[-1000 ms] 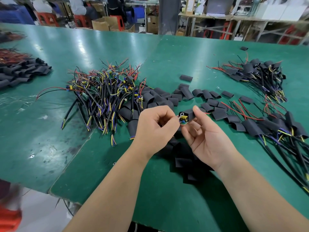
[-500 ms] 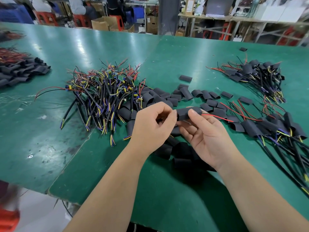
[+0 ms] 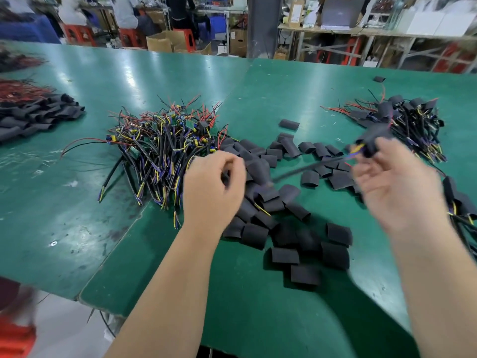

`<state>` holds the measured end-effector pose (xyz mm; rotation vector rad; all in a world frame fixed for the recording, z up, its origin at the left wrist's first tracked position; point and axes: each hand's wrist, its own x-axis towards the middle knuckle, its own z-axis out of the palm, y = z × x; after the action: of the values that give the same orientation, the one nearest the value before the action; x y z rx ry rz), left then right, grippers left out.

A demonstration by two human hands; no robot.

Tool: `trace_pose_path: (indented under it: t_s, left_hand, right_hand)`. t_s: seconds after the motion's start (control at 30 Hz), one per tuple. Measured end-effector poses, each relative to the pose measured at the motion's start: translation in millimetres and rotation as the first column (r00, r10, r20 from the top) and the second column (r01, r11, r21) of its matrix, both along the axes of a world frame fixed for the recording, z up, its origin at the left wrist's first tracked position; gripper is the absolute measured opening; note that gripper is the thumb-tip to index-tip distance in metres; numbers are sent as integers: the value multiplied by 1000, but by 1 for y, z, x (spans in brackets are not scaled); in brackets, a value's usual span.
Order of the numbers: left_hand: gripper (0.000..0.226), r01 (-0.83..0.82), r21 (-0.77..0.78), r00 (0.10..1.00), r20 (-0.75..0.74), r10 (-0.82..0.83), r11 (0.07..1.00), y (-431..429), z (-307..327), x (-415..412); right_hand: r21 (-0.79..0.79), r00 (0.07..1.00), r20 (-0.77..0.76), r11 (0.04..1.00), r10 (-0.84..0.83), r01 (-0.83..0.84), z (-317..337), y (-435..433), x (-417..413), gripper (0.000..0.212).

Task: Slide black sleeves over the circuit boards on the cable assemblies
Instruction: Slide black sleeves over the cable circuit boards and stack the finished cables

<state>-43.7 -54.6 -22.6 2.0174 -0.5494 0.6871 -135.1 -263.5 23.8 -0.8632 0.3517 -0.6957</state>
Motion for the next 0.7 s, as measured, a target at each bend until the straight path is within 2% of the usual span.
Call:
trace_pose_path:
  t_s: [0.03, 0.07, 0.1, 0.13, 0.17, 0.27, 0.33, 0.4, 0.43, 0.5, 0.57, 0.7]
  left_hand:
    - [16, -155, 66, 987, -35, 158, 986, 5, -2, 7]
    - [21, -287, 138, 950, -87, 300, 948, 9, -4, 13]
    - [29, -374, 207, 904, -137, 405, 904, 12, -6, 18]
    - [36, -420, 261, 865, -174, 471, 869, 17, -8, 23]
    - [40, -444, 305, 836, -200, 512, 843, 21, -9, 27]
    - [32, -453, 433, 789, -211, 577, 779, 29, -12, 36]
    - [23, -471, 473, 802, -124, 585, 745, 23, -10, 34]
    - [29, -479, 500, 832, -4, 554, 722, 9, -8, 29]
    - [38, -456, 543, 846, 20, 532, 705, 2, -8, 26]
    - [52, -348, 662, 863, -50, 502, 664, -11, -8, 24]
    - [52, -266, 708, 858, -135, 495, 654, -15, -8, 26]
    - [34, -228, 633, 843, -252, 476, 740, -12, -7, 30]
  right_hand:
    - [-108, 996, -8, 990, -91, 89, 4, -15, -7, 8]
    - [-283, 978, -60, 943, -200, 175, 7, -31, -15, 9]
    - [-494, 936, -150, 844, -317, 207, 7, -47, -21, 10]
    - [-678, 873, -246, 718, -422, 156, 6, -58, -27, 12]
    - [-786, 794, -325, 613, -514, 75, 2, -66, -33, 22]
    - [-863, 632, -428, 500, -646, -73, -7, -70, -36, 38]
    - [-893, 546, -436, 418, -716, -165, -12, -64, -33, 38]
    - [-907, 454, -421, 349, -785, -238, -14, -56, -27, 37]
    - [-912, 437, -405, 319, -803, -259, -14, -52, -24, 35]
    - [-919, 487, -385, 278, -784, -279, -14, -41, -20, 30]
    - [-922, 565, -380, 249, -732, -297, -17, -32, -17, 28]
    - [-913, 659, -404, 238, -634, -331, -23, -20, -12, 24]
